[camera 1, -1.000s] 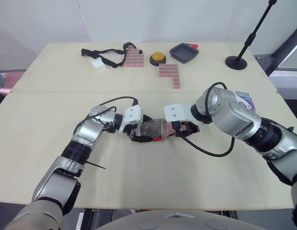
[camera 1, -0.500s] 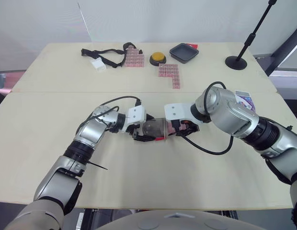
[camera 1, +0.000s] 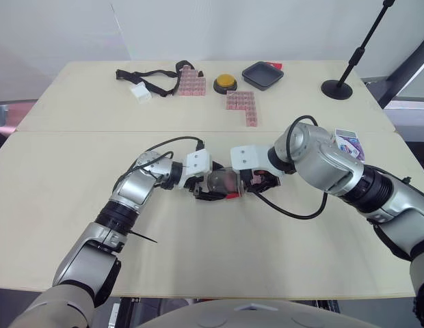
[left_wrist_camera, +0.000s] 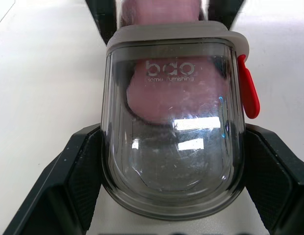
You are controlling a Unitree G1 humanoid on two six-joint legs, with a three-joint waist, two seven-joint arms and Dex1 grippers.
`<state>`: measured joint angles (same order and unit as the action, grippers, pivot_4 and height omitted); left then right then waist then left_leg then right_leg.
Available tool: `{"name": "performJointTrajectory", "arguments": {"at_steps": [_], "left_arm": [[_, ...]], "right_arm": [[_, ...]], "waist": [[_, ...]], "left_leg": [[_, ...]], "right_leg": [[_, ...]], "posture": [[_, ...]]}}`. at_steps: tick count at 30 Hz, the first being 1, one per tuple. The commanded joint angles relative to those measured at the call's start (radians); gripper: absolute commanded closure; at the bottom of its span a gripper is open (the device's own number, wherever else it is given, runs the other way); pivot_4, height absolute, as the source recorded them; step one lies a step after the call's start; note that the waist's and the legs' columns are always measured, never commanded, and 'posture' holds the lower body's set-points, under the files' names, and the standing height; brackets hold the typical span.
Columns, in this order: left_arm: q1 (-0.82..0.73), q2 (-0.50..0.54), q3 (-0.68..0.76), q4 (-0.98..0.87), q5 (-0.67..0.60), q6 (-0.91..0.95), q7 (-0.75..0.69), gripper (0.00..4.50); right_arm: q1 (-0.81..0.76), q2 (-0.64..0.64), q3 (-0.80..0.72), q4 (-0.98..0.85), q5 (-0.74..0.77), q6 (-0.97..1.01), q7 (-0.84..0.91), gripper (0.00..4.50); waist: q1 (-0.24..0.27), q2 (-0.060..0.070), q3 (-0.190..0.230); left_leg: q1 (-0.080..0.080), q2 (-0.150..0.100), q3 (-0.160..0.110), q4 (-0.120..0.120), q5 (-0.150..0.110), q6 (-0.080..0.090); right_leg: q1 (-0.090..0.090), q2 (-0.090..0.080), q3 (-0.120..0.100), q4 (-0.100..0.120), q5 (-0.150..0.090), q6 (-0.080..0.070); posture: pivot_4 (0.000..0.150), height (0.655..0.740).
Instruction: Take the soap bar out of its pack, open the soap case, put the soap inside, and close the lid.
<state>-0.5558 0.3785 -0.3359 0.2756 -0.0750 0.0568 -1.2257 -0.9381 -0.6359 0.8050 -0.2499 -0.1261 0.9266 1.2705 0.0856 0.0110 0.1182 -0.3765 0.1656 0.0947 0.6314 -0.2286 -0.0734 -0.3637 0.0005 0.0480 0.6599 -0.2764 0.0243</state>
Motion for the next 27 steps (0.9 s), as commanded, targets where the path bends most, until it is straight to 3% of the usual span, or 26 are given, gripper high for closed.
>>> {"name": "performJointTrajectory", "arguments": {"at_steps": [1,8,14,17,21,27], "left_arm": [[-0.016,0.008,0.017,-0.018,-0.016,-0.011,0.002,1.02],[-0.025,0.021,0.018,0.004,-0.009,-0.027,-0.007,1.02],[-0.033,0.032,0.023,0.019,-0.015,-0.07,-0.022,1.02],[-0.033,0.035,0.035,0.015,-0.036,-0.079,-0.035,1.02],[-0.031,0.042,0.041,0.014,-0.055,-0.093,-0.06,1.02],[-0.033,0.047,0.046,0.015,-0.07,-0.091,-0.08,1.02]], "right_arm": [[-0.001,-0.021,-0.045,-0.042,0.013,-0.007,-0.003,0.02],[0.027,-0.079,-0.082,-0.069,0.03,-0.044,0.0,0.02],[0.142,-0.111,-0.222,-0.06,0.075,-0.124,-0.07,0.02],[0.223,-0.112,-0.325,-0.047,0.124,-0.198,-0.103,0.78],[0.312,-0.093,-0.432,-0.045,0.195,-0.272,-0.127,2.12],[0.375,-0.085,-0.446,-0.072,0.213,-0.328,-0.138,4.15]], "waist": [[0.0,0.0,0.0],[0.005,0.0,0.0],[0.012,0.0,0.0],[0.013,0.0,0.0],[0.02,0.0,0.0],[0.02,0.0,0.0]], "left_leg": [[0.0,0.0,0.0,0.0,0.0,0.0],[0.0,0.0,0.0,0.0,0.0,0.0],[0.0,0.0,0.0,0.0,0.0,0.0],[0.0,0.0,0.001,0.0,0.0,0.0],[-0.001,0.0,0.001,0.001,0.0,0.0],[0.0,0.0,0.001,0.001,0.0,0.0]], "right_leg": [[0.0,0.0,0.0,0.0,0.0,0.0],[0.0,0.0,0.0,0.0,0.0,0.0],[0.0,0.0,0.001,0.0,0.0,0.0],[0.0,0.0,0.001,0.0,0.0,0.0],[0.0,0.0,0.001,-0.001,0.0,0.0],[0.0,0.0,0.001,0.0,0.0,0.0]], "posture": [[0.15,0.74],[0.15,0.74],[0.15,0.74],[0.15,0.74],[0.15,0.74],[0.15,0.74]]}}
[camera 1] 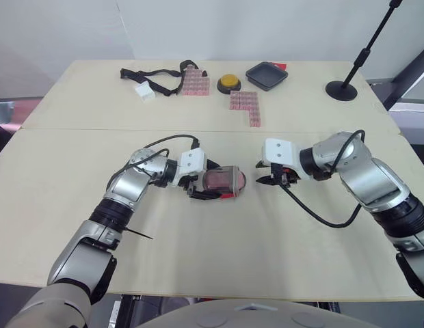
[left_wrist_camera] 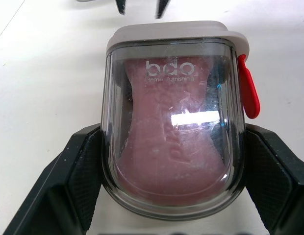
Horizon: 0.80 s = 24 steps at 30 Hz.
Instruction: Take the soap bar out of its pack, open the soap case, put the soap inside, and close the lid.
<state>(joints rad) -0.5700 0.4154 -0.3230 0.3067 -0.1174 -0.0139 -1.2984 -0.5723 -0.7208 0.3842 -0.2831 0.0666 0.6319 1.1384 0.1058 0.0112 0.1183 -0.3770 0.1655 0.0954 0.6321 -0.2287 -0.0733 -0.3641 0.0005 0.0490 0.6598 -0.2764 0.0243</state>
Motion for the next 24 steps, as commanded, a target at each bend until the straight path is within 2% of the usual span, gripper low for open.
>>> {"name": "performJointTrajectory", "arguments": {"at_steps": [1,13,24], "left_arm": [[-0.02,0.009,0.032,-0.015,-0.028,-0.02,-0.007,1.02],[-0.023,0.008,0.033,-0.02,-0.03,-0.012,-0.006,1.02],[-0.018,0.003,0.028,-0.038,-0.034,0.001,-0.001,1.02]], "right_arm": [[0.014,0.005,-0.022,-0.047,0.026,-0.028,-0.006,4.43],[0.02,0.036,0.024,-0.109,0.039,0.005,-0.011,4.48],[0.009,0.054,0.048,-0.08,0.028,-0.009,-0.024,4.48]], "waist": [[0.0,0.0,0.0],[-0.001,0.0,0.0],[-0.001,0.0,0.0]], "left_leg": [[0.0,0.0,0.0,0.0,0.0,0.0],[0.0,0.0,0.0,0.0,0.0,0.0],[0.0,0.0,0.0,0.0,0.0,0.0]], "right_leg": [[0.0,0.0,0.0,0.0,0.0,0.0],[0.0,0.0,0.0,0.0,0.0,0.0],[0.0,0.0,0.0,-0.001,0.0,0.0]], "posture": [[0.15,0.74],[0.15,0.74],[0.15,0.74]]}}
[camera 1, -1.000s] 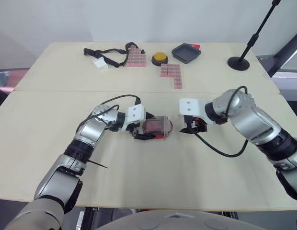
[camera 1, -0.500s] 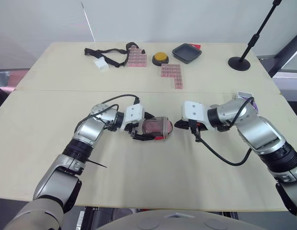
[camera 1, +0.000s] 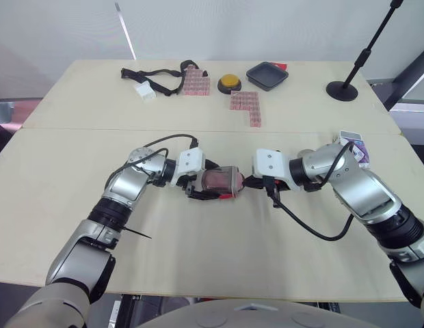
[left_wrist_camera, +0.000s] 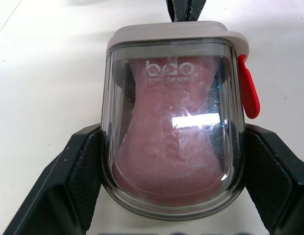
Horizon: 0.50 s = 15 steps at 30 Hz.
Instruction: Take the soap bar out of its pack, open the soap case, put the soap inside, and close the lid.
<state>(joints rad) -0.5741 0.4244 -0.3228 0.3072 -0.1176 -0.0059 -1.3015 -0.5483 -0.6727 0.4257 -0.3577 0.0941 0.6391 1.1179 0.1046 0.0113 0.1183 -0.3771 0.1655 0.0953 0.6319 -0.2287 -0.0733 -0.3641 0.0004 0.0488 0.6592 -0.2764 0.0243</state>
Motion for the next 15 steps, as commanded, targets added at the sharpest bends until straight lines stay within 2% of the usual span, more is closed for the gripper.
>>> {"name": "performJointTrajectory", "arguments": {"at_steps": [1,7,15], "left_arm": [[-0.013,-0.005,0.028,-0.038,-0.032,-0.009,0.003,1.02],[-0.012,0.007,0.037,-0.017,-0.028,-0.026,0.004,1.02],[-0.018,0.021,0.061,0.021,-0.028,-0.078,0.012,1.02]], "right_arm": [[-0.017,0.005,0.003,-0.003,0.001,-0.017,-0.003,4.48],[-0.008,-0.026,-0.042,0.009,0.009,-0.024,-0.004,4.48],[0.04,-0.103,-0.196,0.035,0.101,-0.02,0.011,4.48]], "waist": [[0.0,0.0,0.0],[0.0,0.0,0.0],[0.002,0.0,0.0]], "left_leg": [[0.0,0.0,0.0,0.0,0.0,0.0],[0.0,0.0,0.0,0.0,0.0,0.0],[0.0,0.0,0.0,0.0,0.0,0.0]], "right_leg": [[0.0,0.0,0.0,0.0,0.0,0.0],[0.0,0.0,0.0,0.0,0.0,0.0],[0.0,0.0,0.0,-0.001,0.0,0.0]], "posture": [[0.15,0.74],[0.15,0.74],[0.15,0.74]]}}
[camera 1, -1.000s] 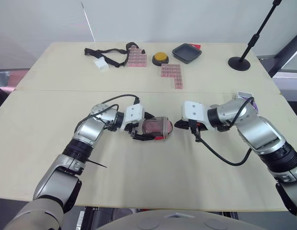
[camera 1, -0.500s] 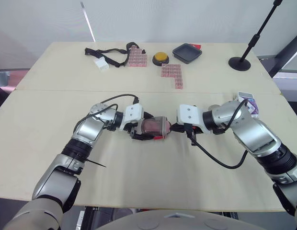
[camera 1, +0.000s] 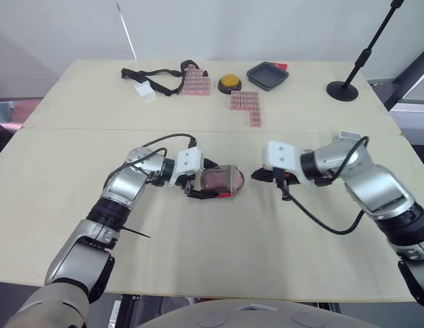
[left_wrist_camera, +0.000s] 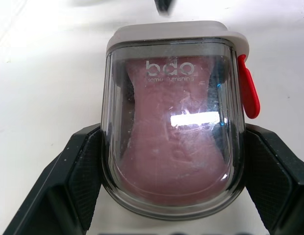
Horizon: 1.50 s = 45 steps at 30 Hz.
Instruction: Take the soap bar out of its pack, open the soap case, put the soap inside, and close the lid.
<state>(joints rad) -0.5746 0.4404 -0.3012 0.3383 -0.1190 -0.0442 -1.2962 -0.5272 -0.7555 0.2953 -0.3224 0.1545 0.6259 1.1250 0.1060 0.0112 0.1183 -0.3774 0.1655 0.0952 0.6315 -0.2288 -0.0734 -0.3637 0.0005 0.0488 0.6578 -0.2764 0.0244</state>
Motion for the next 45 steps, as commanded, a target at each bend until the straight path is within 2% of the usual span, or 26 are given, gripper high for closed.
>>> {"name": "performJointTrajectory", "arguments": {"at_steps": [1,4,5,11,13,18,27,45], "left_arm": [[-0.016,0.002,0.045,-0.009,-0.029,-0.049,0.011,1.02],[-0.011,-0.014,0.063,-0.012,-0.039,-0.079,0.031,1.02],[-0.008,-0.021,0.068,-0.015,-0.041,-0.097,0.042,1.02],[0.005,-0.055,0.083,-0.027,-0.033,-0.186,0.093,1.02],[0.003,-0.063,0.082,-0.025,-0.023,-0.223,0.11,1.02],[-0.009,-0.08,0.071,0.002,0.027,-0.358,0.172,1.02],[0.0,-0.09,0.048,-0.006,0.015,-0.338,0.169,1.02],[-0.012,-0.116,0.041,-0.025,0.017,-0.314,0.173,1.02]], "right_arm": [[0.03,-0.023,-0.083,-0.001,0.057,0.007,0.002,4.48],[0.053,0.003,-0.149,-0.009,0.131,0.115,-0.036,4.48],[0.057,0.018,-0.177,-0.015,0.176,0.199,-0.052,4.23],[0.045,0.098,-0.327,-0.037,0.403,0.664,-0.144,2.35],[0.025,0.151,-0.4,-0.018,0.465,0.808,-0.174,1.52],[0.003,0.2,-0.482,0.004,0.553,0.963,-0.223,0.09],[-0.017,0.242,-0.52,0.046,0.68,0.988,-0.359,0.09],[-0.064,0.413,-0.537,0.132,0.794,0.988,-0.602,0.09]], "waist": [[0.001,0.0,0.0],[0.001,0.0,0.0],[0.001,0.0,0.0],[0.006,0.0,0.0],[0.01,0.0,0.0],[0.03,0.0,0.0],[0.038,0.001,0.0],[0.031,0.001,0.0]], "left_leg": [[0.0,0.0,0.0,0.0,0.0,0.0],[0.0,0.0,0.0,0.0,0.0,0.0],[-0.001,0.0,0.0,0.0,0.0,0.0],[0.0,0.0,0.0,0.0,0.0,0.0],[0.0,0.0,0.0,0.0,0.0,0.0],[0.0,0.0,0.0,0.0,0.0,0.0],[0.0,0.0,0.0,0.0,0.0,0.0],[0.0,-0.001,0.0,-0.001,0.0,-0.001]], "right_leg": [[0.0,0.0,0.0,0.0,0.0,0.0],[0.0,0.0,0.0,-0.001,0.0,0.0],[0.0,0.0,0.0,-0.001,0.0,0.0],[0.001,0.0,0.0,-0.001,0.0,0.0],[0.0,0.0,0.0,-0.001,0.0,0.0],[0.0,0.0,0.0,-0.001,0.0,0.0],[0.0,0.0,-0.001,-0.001,0.0,0.0],[0.001,0.0,-0.001,-0.002,0.0,0.0]], "posture": [[0.15,0.74],[0.15,0.74],[0.15,0.74],[0.15,0.74],[0.15,0.74],[0.15,0.74],[0.15,0.74],[0.15,0.74]]}}
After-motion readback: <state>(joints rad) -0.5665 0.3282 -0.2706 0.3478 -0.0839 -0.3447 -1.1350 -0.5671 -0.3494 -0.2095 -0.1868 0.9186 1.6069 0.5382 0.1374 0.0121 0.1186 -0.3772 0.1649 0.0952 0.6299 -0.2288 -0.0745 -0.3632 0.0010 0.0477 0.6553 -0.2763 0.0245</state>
